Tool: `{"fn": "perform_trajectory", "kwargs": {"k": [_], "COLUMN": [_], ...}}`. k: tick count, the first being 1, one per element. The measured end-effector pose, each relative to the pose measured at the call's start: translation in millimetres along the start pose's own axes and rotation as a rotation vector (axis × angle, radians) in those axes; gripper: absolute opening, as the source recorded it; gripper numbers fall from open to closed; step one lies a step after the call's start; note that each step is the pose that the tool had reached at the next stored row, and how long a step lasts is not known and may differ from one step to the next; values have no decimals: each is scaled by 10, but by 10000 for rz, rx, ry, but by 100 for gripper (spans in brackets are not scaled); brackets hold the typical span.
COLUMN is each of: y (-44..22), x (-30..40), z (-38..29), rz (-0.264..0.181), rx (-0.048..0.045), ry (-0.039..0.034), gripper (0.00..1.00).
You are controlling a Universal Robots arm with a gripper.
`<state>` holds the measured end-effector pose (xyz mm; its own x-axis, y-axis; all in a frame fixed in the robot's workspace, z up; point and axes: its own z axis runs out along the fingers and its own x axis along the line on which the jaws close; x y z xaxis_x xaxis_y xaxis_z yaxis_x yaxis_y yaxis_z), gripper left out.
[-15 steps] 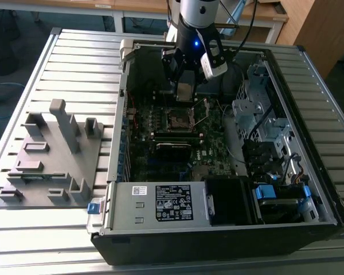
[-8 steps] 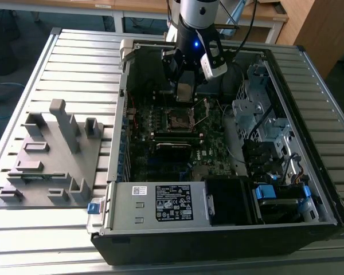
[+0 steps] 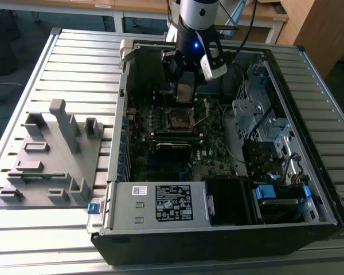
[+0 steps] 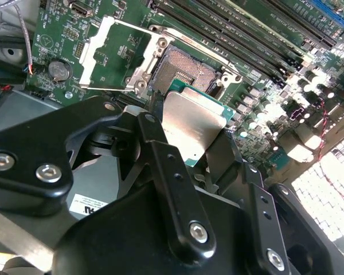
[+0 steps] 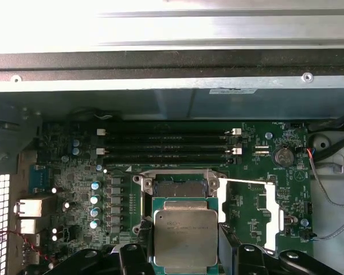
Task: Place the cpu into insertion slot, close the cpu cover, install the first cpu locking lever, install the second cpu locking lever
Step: 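Place the cpu into insertion slot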
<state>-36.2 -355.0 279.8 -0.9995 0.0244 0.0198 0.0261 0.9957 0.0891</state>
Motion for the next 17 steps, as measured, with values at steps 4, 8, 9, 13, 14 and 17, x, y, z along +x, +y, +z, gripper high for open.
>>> {"fn": "perform_trajectory", "kwargs": {"k": [4,8,9,13,14,17], "y": [0,-3,-4,-9,-10,-12], "x": [0,-1,-1,-2,-2,-3], "z": [9,38,49,105,112,132], "rz": [0,-1,-1,-19,-23,-32], "rx": [-6,-3,-2,-1,3,11], "ry": [-3,-6,-9,-29,-31,-31], "gripper": [54,54,54,54,54,54]}}
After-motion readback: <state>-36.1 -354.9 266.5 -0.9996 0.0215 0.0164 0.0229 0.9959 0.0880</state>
